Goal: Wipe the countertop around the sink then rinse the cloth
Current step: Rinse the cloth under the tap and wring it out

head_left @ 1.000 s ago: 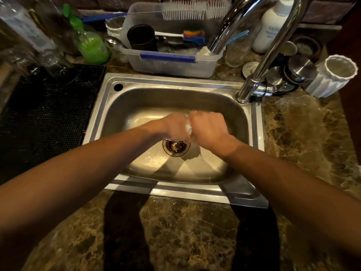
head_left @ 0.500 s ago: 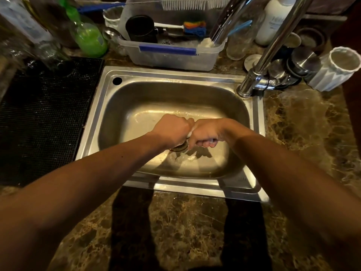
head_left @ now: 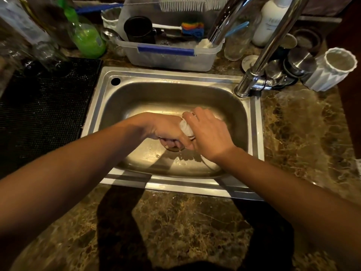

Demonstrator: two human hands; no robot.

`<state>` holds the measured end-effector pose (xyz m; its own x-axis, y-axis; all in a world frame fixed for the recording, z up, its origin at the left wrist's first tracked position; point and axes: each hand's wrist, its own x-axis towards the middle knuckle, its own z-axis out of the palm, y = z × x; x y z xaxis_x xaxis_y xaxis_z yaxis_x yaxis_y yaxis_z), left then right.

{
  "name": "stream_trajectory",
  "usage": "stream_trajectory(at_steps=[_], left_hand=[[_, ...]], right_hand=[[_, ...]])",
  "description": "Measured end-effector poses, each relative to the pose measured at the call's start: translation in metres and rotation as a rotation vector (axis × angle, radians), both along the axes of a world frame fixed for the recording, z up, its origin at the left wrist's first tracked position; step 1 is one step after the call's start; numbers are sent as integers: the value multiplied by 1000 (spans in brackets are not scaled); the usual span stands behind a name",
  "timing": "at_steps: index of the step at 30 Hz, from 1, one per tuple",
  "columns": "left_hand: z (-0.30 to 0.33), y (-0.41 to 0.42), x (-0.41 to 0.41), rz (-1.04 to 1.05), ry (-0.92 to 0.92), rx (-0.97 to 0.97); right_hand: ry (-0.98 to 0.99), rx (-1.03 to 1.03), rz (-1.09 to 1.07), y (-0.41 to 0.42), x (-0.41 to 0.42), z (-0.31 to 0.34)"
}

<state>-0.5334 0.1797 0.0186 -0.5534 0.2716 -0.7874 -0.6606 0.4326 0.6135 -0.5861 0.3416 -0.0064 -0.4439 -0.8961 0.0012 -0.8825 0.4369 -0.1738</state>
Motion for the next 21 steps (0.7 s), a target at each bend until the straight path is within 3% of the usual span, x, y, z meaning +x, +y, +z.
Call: stream_trajectory(at_steps=[6,12,21], left_hand=[[-3,17,-8,4,106,-372],[-21,19,2,-199,450,-828],[-39,11,10,-447,620,-1024]], right_hand=[[87,81,-43,-11,-8,-1],[37,217,-53,-17,-14,-1],[-402,327,-300,-31,-5,-16]])
